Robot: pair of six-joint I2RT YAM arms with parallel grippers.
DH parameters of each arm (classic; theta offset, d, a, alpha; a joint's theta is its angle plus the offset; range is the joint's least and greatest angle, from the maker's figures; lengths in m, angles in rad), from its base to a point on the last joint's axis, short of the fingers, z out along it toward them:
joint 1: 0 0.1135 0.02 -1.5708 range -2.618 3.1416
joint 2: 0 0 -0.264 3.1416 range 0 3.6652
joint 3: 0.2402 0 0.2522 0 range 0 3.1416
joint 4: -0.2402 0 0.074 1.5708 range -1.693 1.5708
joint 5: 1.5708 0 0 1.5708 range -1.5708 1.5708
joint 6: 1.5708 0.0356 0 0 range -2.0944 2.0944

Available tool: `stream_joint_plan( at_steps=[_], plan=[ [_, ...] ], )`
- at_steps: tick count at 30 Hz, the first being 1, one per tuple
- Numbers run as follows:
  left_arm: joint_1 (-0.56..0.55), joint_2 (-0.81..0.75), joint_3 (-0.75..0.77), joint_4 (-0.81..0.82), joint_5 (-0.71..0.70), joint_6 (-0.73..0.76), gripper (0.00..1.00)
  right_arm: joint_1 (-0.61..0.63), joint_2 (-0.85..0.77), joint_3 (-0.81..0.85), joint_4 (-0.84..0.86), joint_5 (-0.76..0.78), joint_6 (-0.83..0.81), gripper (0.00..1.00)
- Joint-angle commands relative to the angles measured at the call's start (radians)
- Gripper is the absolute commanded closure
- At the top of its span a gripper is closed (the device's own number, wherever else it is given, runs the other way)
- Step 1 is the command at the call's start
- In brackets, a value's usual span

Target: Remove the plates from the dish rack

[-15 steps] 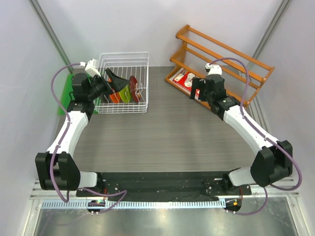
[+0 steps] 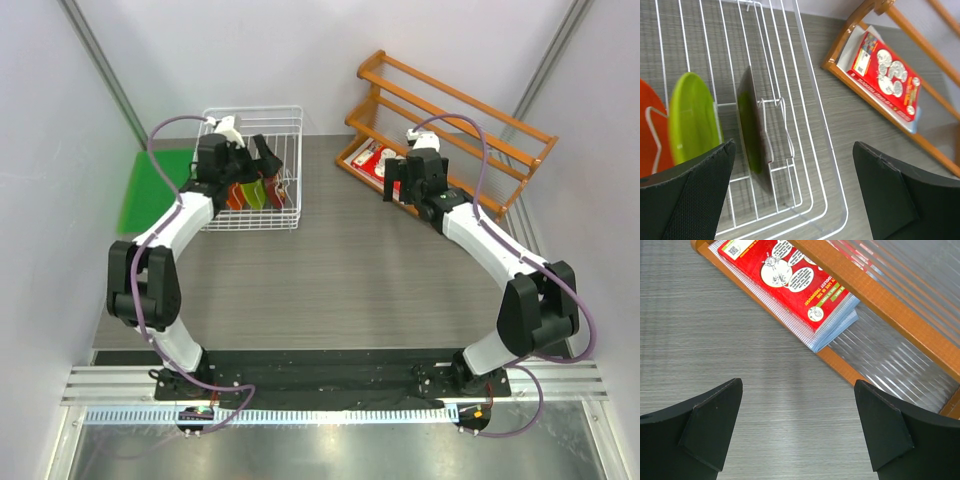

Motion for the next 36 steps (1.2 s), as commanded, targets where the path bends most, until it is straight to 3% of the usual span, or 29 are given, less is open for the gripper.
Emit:
stream_joint_plan(
  at_steps=[1, 9, 12, 22, 24, 32, 35, 36],
  plan=[
    [-0.079, 0.021, 0.074, -0.01, -0.222, 0.102, 0.0, 0.001, -0.003, 0.041, 0.033, 0.03, -0.029, 0.0],
    [-0.133, 0.083, 0.123, -0.057, -0.472, 0.165, 0.01, 0.0, 0.0, 0.035, 0.033, 0.047, -0.038, 0.0],
    [-0.137, 0.105, 0.143, -0.057, -0.503, 0.173, 0.07, 0.0, 0.003, 0.035, 0.033, 0.053, -0.038, 0.0],
    [-0.142, 0.203, 0.215, -0.108, -0.526, 0.158, 0.38, -0.006, 0.011, 0.03, 0.036, 0.065, -0.033, 0.0],
    [-0.14, 0.218, 0.223, -0.122, -0.534, 0.152, 0.56, -0.006, 0.014, 0.03, 0.036, 0.068, -0.033, 0.0],
    [-0.165, 0.274, 0.257, -0.16, -0.656, 0.181, 0.85, -0.011, 0.017, 0.03, 0.036, 0.077, -0.024, 0.0],
    [-0.179, 0.301, 0.284, -0.186, -0.696, 0.201, 1.0, -0.013, 0.021, 0.032, 0.036, 0.079, -0.024, 0.0],
    [-0.186, 0.304, 0.287, -0.189, -0.71, 0.208, 1.0, -0.014, 0.023, 0.032, 0.036, 0.079, -0.024, 0.0]
  ],
)
